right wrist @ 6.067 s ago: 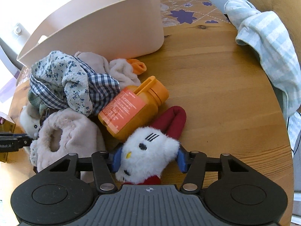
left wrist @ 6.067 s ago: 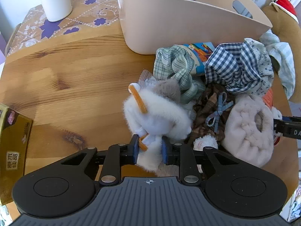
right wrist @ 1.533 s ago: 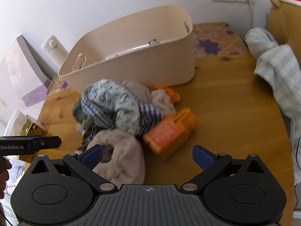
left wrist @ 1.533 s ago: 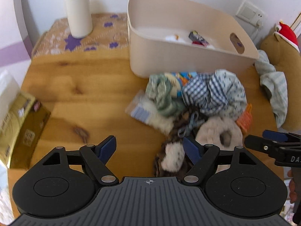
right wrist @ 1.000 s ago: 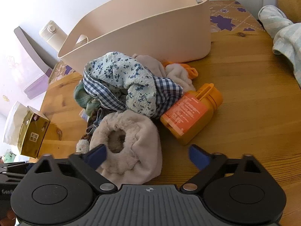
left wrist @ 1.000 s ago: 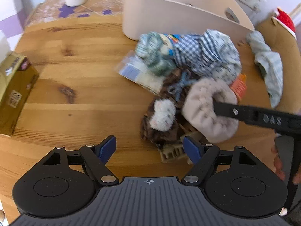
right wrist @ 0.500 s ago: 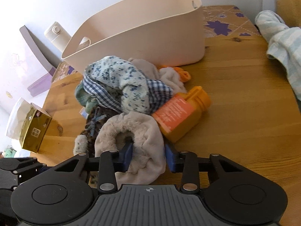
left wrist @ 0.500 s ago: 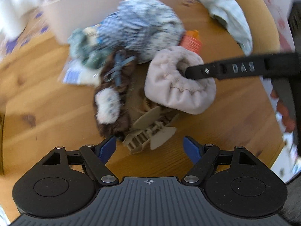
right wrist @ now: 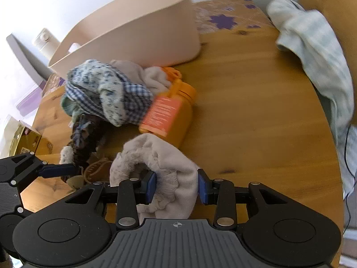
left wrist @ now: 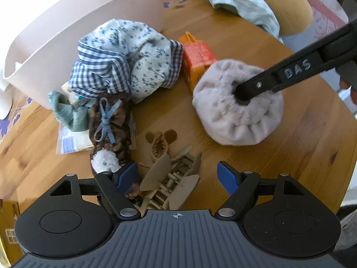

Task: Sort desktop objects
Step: 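Grasp the pink donut plush with the right tool while the left tool grasps the beige claw clip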

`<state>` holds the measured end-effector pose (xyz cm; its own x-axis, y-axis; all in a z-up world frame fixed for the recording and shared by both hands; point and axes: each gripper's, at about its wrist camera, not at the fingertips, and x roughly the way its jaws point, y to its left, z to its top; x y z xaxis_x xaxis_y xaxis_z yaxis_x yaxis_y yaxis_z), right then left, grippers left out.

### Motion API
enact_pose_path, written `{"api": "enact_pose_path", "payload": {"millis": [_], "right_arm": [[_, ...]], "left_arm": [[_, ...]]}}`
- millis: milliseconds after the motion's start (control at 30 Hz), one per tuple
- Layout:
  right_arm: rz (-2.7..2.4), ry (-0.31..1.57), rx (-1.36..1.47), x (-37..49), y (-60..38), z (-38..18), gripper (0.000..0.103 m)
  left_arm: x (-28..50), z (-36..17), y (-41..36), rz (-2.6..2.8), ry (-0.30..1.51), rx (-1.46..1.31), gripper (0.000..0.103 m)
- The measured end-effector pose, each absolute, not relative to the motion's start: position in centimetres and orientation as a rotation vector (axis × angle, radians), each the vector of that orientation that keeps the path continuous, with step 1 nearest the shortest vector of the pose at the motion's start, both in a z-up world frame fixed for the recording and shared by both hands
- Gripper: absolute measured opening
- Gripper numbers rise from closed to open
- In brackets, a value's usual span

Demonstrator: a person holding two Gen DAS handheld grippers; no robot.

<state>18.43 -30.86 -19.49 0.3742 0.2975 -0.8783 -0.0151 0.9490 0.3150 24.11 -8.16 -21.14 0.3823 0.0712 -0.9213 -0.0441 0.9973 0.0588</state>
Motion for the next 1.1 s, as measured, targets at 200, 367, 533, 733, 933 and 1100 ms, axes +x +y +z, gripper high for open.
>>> {"api": "enact_pose_path", "payload": {"millis": [200, 367, 533, 733, 933, 1100], "right_arm": [[0.183, 1.184, 0.287, 17.9, -31.7, -20.1, 0.049], [0.177, 1.201, 0.286, 17.7, -31.4, -21.0, 0.055], [0.187, 1.196, 0.287, 17.5, -31.1, -21.6, 0.068], [0.211, 1.189, 0.253, 17.3, -31.0, -21.8, 0.068], [0.229, 1.192, 0.282, 17.2, -31.1, -22.0, 0.05], [0.255, 1.193, 0.295, 17.0, -31.0, -22.0, 0.03]], "left_arm": [[23.9, -22.1, -8.4, 0.03, 1.18, 0.068, 0.079], [24.1, -22.9, -9.3, 0.02, 1.163, 0.137, 0.079], [24.4, -23.7, -8.7, 0.025, 1.196, 0.069, 0.062], [24.5, -23.7, -7.7, 0.058, 1.235, -0.002, 0.053], [24.3, -23.8, -7.2, 0.057, 1.248, -0.035, 0.049], [23.9, -23.3, -6.1, 0.039, 1.243, -0.165, 0.044]]}}
